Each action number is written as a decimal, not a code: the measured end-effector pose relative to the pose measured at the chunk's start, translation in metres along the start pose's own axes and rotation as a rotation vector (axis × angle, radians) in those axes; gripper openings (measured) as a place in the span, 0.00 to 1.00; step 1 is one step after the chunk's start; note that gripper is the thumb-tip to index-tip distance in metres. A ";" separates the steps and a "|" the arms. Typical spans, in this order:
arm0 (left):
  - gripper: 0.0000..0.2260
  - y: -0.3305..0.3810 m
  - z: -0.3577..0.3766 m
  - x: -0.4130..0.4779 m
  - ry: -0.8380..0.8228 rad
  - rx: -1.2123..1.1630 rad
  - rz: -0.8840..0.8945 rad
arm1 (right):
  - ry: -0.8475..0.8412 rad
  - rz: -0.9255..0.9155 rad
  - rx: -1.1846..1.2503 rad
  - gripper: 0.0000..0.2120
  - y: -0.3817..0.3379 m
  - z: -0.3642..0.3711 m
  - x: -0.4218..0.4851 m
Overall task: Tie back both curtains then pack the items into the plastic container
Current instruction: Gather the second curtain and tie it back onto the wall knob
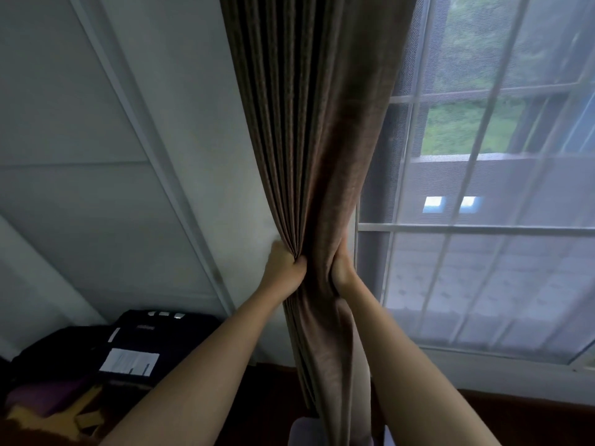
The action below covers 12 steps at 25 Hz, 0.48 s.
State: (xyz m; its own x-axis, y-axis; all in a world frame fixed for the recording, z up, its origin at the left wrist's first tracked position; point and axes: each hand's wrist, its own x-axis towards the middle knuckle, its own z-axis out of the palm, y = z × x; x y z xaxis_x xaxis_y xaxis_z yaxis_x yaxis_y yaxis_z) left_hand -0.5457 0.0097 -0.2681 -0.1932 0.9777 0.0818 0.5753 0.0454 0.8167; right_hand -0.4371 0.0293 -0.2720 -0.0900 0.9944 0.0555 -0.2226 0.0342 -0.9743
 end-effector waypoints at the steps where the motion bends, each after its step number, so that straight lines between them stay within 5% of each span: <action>1: 0.18 -0.001 -0.001 0.004 -0.019 0.067 0.000 | -0.036 0.001 0.003 0.16 -0.003 0.000 -0.006; 7: 0.06 0.012 -0.018 0.012 -0.104 0.370 -0.055 | 0.008 0.025 -0.361 0.24 0.042 0.008 -0.010; 12: 0.12 0.013 -0.028 0.018 -0.350 0.031 -0.234 | 0.128 0.013 -0.475 0.25 0.069 0.032 -0.027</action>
State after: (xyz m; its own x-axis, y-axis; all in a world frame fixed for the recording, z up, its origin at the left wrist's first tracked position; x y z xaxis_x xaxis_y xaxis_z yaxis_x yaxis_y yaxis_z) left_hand -0.5639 0.0222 -0.2399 -0.0433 0.9506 -0.3073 0.5730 0.2756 0.7718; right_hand -0.4813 0.0012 -0.3339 0.0364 0.9983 0.0445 0.2482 0.0341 -0.9681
